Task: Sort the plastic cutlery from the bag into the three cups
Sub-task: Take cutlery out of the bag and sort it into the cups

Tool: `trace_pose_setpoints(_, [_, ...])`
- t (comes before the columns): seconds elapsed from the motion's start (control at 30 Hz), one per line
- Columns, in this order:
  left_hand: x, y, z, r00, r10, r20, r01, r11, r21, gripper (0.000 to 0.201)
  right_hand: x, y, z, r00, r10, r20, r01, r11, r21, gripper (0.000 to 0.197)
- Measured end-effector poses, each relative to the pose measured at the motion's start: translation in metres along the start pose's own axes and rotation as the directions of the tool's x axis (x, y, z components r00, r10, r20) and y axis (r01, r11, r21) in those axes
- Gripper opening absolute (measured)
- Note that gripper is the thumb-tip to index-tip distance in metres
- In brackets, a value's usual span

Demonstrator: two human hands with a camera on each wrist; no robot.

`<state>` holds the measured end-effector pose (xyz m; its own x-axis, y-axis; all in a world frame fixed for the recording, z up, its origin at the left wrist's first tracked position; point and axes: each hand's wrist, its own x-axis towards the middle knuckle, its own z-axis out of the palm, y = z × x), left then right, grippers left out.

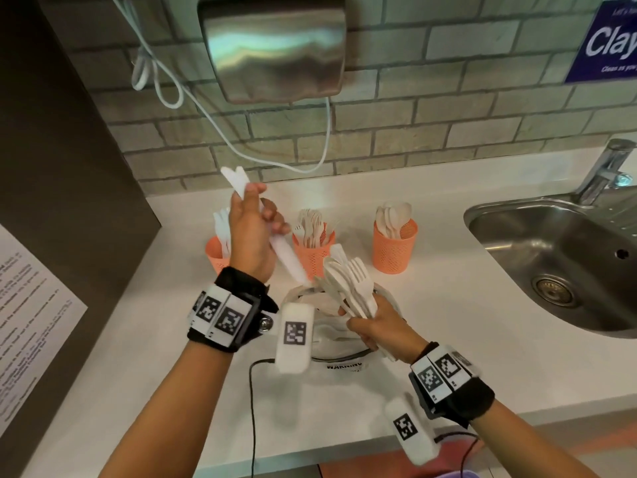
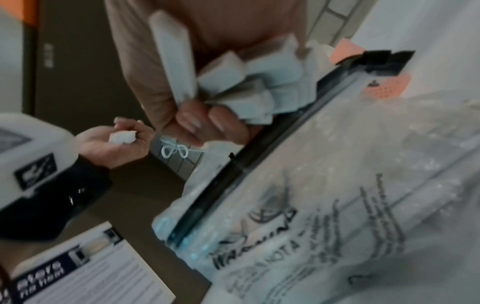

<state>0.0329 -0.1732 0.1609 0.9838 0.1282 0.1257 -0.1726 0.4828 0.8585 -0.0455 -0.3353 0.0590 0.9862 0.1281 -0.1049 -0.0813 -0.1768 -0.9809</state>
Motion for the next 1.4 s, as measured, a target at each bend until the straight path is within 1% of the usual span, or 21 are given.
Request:
trace_pose_setpoints(0.03, [0.003,0.005,-0.003,1.000,0.006,-0.009,-0.005,0.999,0.040,0.017,0.001,0.002,0.001,0.997,-0.052,-0.063,0.049,0.998,-0.044,0.017])
trace_pose_setpoints(0.1, [0.000,0.008,-0.009,0.998,0.015,0.053,-0.026,0.977,0.211,0.013,0.002,0.006,0.001,0.979,-0.138,-0.148,0.120,0.985,-0.124,0.015])
trace_pose_setpoints(0.17, [-0.011,0.001,-0.013,0.989,-0.014,0.149,-0.056,0.891,0.450,0.013,0.004,0.011,0.002,0.959,-0.205,-0.193,0.171,0.969,-0.179,0.020])
trace_pose_setpoints(0.2, [-0.018,-0.003,-0.013,0.982,-0.040,0.184,-0.069,0.835,0.546,0.014,0.005,0.012,0.003,0.949,-0.231,-0.215,0.183,0.958,-0.221,0.025])
trace_pose_setpoints(0.23, [-0.025,-0.008,-0.013,0.974,-0.065,0.215,-0.080,0.795,0.601,0.015,0.005,0.013,0.004,0.939,-0.250,-0.237,0.182,0.944,-0.277,0.029])
trace_pose_setpoints(0.27, [-0.031,-0.013,-0.013,0.966,-0.087,0.245,-0.088,0.778,0.622,0.017,0.005,0.014,0.004,0.928,-0.268,-0.259,0.170,0.922,-0.347,0.032])
trace_pose_setpoints(0.37, [-0.040,-0.027,-0.014,0.953,-0.112,0.280,-0.089,0.782,0.617,0.015,0.006,0.015,0.006,0.901,-0.317,-0.295,0.127,0.845,-0.520,0.039])
trace_pose_setpoints(0.43, [-0.041,-0.033,-0.016,0.955,-0.092,0.281,-0.128,0.729,0.673,0.017,0.006,0.015,0.008,0.895,-0.334,-0.296,0.117,0.816,-0.566,0.039])
trace_pose_setpoints(0.5, [-0.040,-0.036,-0.016,0.955,-0.065,0.288,-0.173,0.668,0.724,0.018,0.006,0.014,0.010,0.892,-0.337,-0.301,0.113,0.811,-0.574,0.039])
trace_pose_setpoints(0.6, [-0.036,-0.034,-0.013,0.970,0.025,0.243,-0.188,0.715,0.674,0.005,0.005,0.013,0.010,0.887,-0.332,-0.322,0.101,0.819,-0.565,0.037])
trace_pose_setpoints(0.67, [-0.032,-0.034,-0.013,0.974,0.064,0.218,-0.193,0.740,0.645,0.010,0.006,0.012,0.010,0.886,-0.322,-0.334,0.085,0.820,-0.566,0.033])
trace_pose_setpoints(0.77, [-0.036,-0.040,-0.011,0.971,0.035,0.235,-0.177,0.764,0.621,0.018,0.008,0.013,0.010,0.885,-0.320,-0.339,0.072,0.812,-0.579,0.033])
trace_pose_setpoints(0.83, [-0.040,-0.044,-0.011,0.971,0.044,0.237,-0.186,0.761,0.622,0.013,0.007,0.015,0.011,0.883,-0.327,-0.338,0.078,0.811,-0.580,0.034])
trace_pose_setpoints(0.9, [-0.040,-0.048,-0.011,0.972,0.056,0.228,-0.189,0.763,0.618,0.013,0.006,0.015,0.012,0.884,-0.332,-0.331,0.090,0.813,-0.575,0.036])
trace_pose_setpoints(1.0, [-0.040,-0.049,-0.007,0.975,0.060,0.213,-0.174,0.804,0.569,0.011,0.006,0.015,0.011,0.884,-0.323,-0.339,0.085,0.823,-0.562,0.033])
trace_pose_setpoints(1.03, [-0.040,-0.047,-0.004,0.977,0.078,0.196,-0.174,0.826,0.536,0.008,0.007,0.016,0.011,0.883,-0.318,-0.345,0.085,0.831,-0.549,0.031])
trace_pose_setpoints(1.1, [-0.039,-0.042,0.000,0.985,0.119,0.123,-0.161,0.885,0.437,0.011,0.007,0.017,0.010,0.886,-0.311,-0.344,0.104,0.856,-0.507,0.027])
trace_pose_setpoints(1.13, [-0.038,-0.040,0.001,0.990,0.116,0.082,-0.139,0.915,0.379,0.012,0.007,0.018,0.010,0.891,-0.305,-0.336,0.114,0.867,-0.484,0.028])
trace_pose_setpoints(1.2, [-0.035,-0.035,0.003,0.998,0.063,0.023,-0.067,0.958,0.279,0.010,0.005,0.018,0.010,0.904,-0.286,-0.317,0.125,0.887,-0.444,0.030])
trace_pose_setpoints(1.3, [-0.032,-0.036,0.002,1.000,0.027,-0.014,-0.022,0.966,0.259,0.011,0.004,0.016,0.009,0.915,-0.276,-0.293,0.130,0.891,-0.435,0.034])
trace_pose_setpoints(1.4, [-0.034,-0.036,0.005,0.998,0.050,-0.029,-0.040,0.961,0.274,0.010,0.004,0.016,0.008,0.920,-0.282,-0.273,0.143,0.889,-0.435,0.036])
